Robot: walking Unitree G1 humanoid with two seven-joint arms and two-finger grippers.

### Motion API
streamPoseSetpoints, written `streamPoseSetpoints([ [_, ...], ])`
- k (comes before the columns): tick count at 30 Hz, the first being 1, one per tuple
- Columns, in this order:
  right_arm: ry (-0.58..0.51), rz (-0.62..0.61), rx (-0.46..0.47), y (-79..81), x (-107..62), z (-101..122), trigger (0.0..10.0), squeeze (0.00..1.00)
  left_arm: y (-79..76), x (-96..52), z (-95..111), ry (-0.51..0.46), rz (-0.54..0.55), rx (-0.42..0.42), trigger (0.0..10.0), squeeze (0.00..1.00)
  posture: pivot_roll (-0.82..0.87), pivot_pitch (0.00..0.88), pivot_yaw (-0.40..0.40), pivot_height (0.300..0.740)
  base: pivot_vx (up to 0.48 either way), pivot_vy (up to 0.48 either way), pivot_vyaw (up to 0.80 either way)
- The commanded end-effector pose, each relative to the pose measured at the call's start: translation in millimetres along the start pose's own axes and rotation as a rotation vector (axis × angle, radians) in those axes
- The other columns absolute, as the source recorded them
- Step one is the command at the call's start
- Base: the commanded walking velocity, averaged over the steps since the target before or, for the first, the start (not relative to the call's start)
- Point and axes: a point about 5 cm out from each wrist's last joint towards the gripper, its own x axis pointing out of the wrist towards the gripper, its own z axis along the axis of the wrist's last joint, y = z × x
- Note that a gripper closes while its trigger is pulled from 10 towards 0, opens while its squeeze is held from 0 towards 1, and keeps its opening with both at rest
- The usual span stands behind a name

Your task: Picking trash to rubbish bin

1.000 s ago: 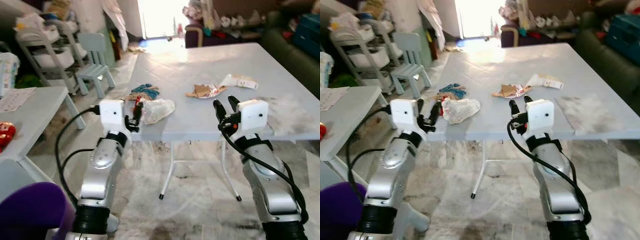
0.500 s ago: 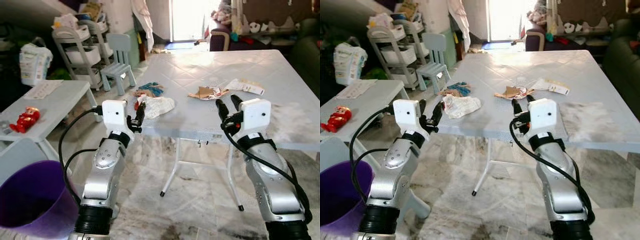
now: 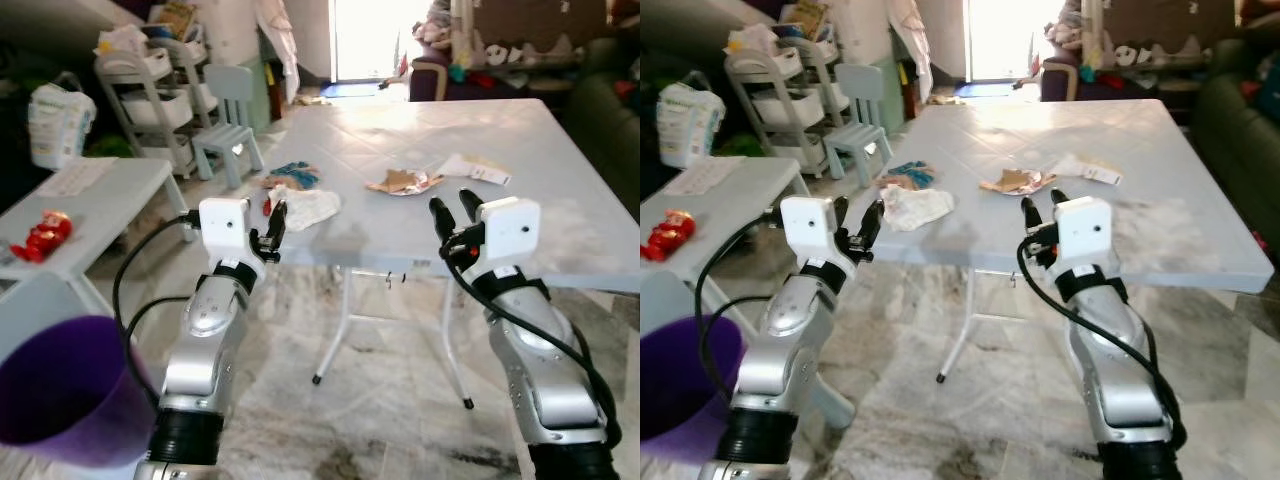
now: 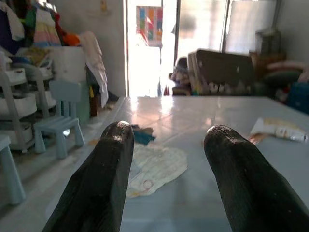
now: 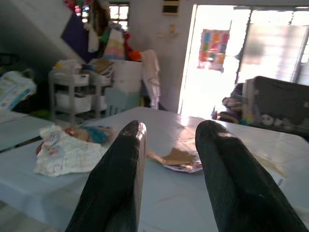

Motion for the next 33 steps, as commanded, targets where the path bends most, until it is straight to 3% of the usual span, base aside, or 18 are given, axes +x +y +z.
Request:
streamPoseSetpoints([
  [1, -0.025, 0.014, -0.009, 2.7, 3.4, 6.5, 10.0, 0.0, 7.4, -2.1, -2.3, 0.012, 0.029, 0.001, 10.0, 0.0, -0.11, 0.014, 0.047, 0.74, 0.0, 0.0, 0.0],
  [29, -0.041, 0.025, -0.034, 2.0, 4.0, 10.0, 10.0, 0.0, 11.1, -0.4, -0.1, -0.007, 0.034, -0.001, 10.0, 0.0, -0.12, 0.015, 0.036, 0.74, 0.0, 0.0, 0.0],
  [33, -0.038, 0.025, -0.036, 2.8, 3.7, 9.5, 10.0, 0.0, 10.2, -0.3, -2.3, 0.007, 0.034, -0.006, 10.0, 0.0, -0.12, 0.016, 0.037, 0.74, 0.288, -0.234, 0.0],
])
